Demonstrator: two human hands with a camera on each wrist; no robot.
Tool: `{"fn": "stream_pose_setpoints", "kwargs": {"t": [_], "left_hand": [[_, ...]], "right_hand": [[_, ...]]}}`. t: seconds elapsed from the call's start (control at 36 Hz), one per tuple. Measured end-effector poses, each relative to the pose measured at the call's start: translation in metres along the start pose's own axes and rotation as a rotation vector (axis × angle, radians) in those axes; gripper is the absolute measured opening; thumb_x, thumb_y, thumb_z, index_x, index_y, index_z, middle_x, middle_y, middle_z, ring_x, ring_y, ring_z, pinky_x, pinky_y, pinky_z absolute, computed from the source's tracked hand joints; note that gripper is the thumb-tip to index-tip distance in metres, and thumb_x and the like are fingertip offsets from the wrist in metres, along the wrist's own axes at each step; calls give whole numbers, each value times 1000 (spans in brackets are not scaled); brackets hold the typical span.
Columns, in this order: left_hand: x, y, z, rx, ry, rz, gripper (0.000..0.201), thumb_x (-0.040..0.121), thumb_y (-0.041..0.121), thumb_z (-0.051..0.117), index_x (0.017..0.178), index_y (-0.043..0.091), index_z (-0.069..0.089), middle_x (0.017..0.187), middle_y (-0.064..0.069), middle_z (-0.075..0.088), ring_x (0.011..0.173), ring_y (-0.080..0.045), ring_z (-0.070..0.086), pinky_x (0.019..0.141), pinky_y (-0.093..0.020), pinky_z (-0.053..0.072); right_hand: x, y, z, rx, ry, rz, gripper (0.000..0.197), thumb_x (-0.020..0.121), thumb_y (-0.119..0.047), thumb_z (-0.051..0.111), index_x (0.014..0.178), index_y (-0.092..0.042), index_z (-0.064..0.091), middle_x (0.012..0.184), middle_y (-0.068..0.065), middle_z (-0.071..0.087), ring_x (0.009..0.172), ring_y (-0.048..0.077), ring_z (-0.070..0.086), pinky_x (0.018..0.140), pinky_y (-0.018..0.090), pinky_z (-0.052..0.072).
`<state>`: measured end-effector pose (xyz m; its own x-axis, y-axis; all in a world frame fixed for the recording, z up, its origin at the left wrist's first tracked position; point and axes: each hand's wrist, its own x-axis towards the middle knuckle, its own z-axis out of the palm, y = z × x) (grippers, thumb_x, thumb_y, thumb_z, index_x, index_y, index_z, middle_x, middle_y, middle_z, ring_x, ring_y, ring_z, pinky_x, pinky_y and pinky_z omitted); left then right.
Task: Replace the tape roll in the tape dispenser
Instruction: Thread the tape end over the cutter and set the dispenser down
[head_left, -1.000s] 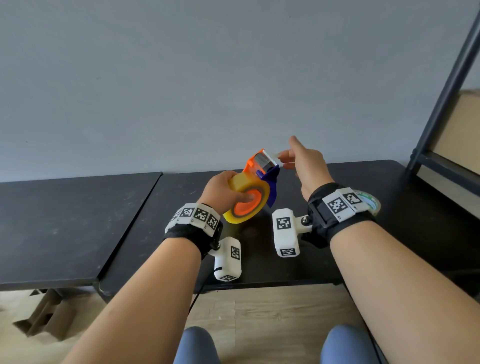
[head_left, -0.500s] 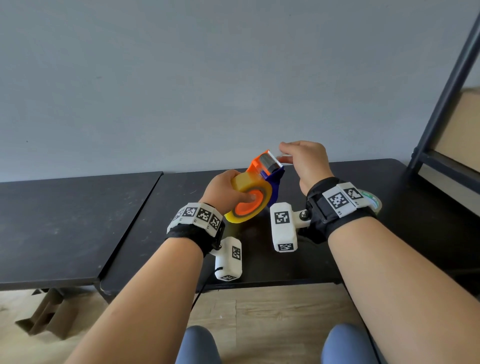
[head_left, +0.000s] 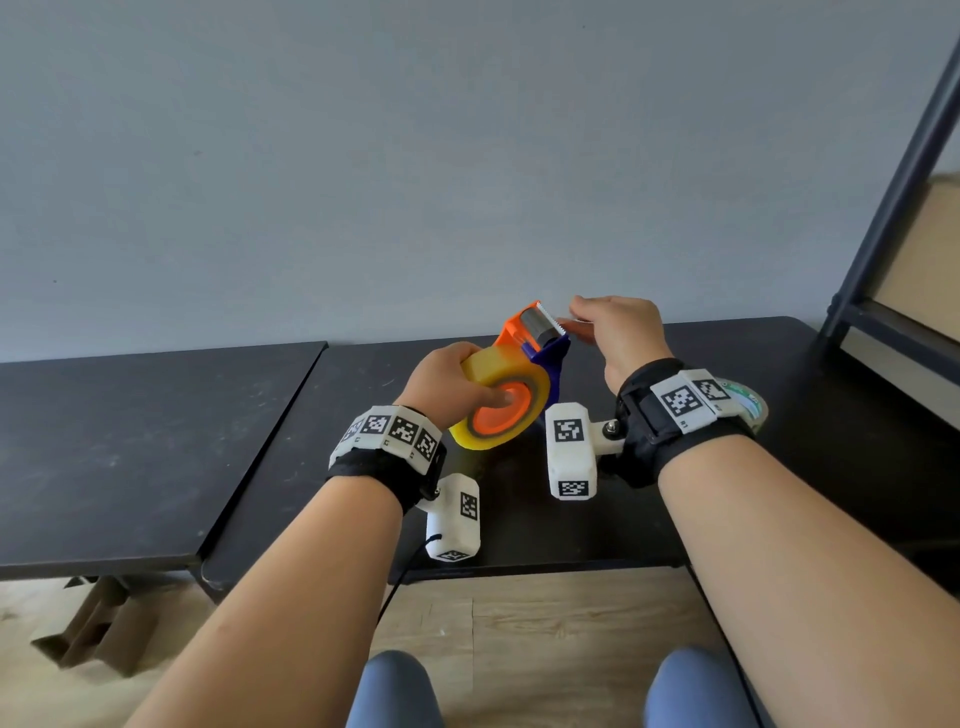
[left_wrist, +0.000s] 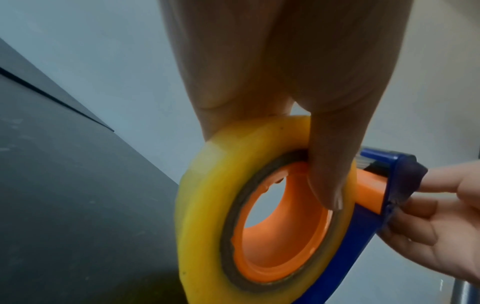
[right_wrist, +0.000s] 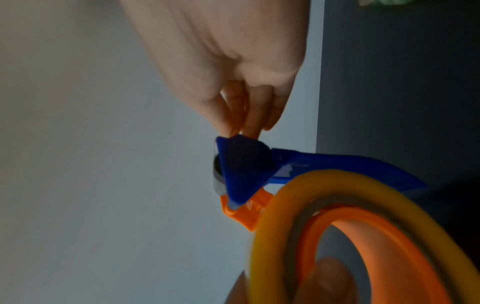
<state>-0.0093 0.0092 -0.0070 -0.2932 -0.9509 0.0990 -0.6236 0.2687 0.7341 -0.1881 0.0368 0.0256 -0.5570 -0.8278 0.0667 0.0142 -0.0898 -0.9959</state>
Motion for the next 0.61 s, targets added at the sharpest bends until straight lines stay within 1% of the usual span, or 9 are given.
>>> {"fn": "stream_pose_setpoints", "kwargs": {"t": [0.06,0.14,0.25,0.31,0.36,0.42,0.47,0.56,0.61], "left_hand": [[1,1,0,12,-6,7,52,71,31,83,117,19,62,104,-1,68,95,-21,64,78,-33,50],[1,1,0,20,-10,7,51,71,31,83,116,19,63,104,-2,68,96,-21,64,80,-34,51],[1,0,-2,18,-17,4,50,70,30,83,115,18,64,105,-3,70,96,-22,65,82,-36,53],[2,0,-3,13,-23,4,50,70,29,83,115,19,64,104,-3,70,96,-22,66,82,-36,53],[2,0,-3,4,-24,6,49,70,28,84,114,19,65,104,-3,71,96,-22,66,83,-36,53],[1,-1,-4,-6,-26,8,48,71,28,84,114,18,65,104,-3,71,95,-22,66,84,-37,54],[0,-1,-4,-20,-29,10,47,72,27,83,114,19,65,102,-2,70,93,-21,66,82,-35,53],[0,-2,-4,-34,-31,15,43,72,27,83,111,18,66,99,-2,70,89,-20,64,76,-31,51],[0,-2,-5,-43,-33,13,42,72,26,82,110,17,67,99,-3,70,90,-21,65,77,-32,51]], "right_hand": [[-1,4,1,-98,4,-10,24,84,-6,66,90,17,64,92,31,70,69,27,67,77,38,55],[-5,12,1,-195,-30,-10,30,81,-13,68,82,17,64,72,27,57,68,21,51,69,31,41],[-5,17,-2,-254,-73,5,25,83,-12,65,63,-2,53,74,16,49,71,20,42,60,29,35],[-5,16,-2,-271,-101,43,17,84,-11,62,71,-3,56,78,23,49,74,20,42,56,28,33],[-5,16,-3,-285,-141,80,14,86,-12,60,85,2,62,95,35,58,78,23,50,57,27,34],[-4,17,-3,-248,-157,105,17,88,-12,59,99,-2,66,109,21,69,90,26,61,58,25,38],[-3,17,-2,-182,-156,86,12,89,-8,57,98,-13,64,107,12,69,93,23,61,59,24,38],[-3,16,0,-133,-179,33,14,89,-5,61,89,-17,68,96,6,68,93,19,59,72,22,44],[-4,18,1,-142,-212,30,14,90,-11,63,100,-13,72,101,7,70,98,20,60,79,25,43]]}}
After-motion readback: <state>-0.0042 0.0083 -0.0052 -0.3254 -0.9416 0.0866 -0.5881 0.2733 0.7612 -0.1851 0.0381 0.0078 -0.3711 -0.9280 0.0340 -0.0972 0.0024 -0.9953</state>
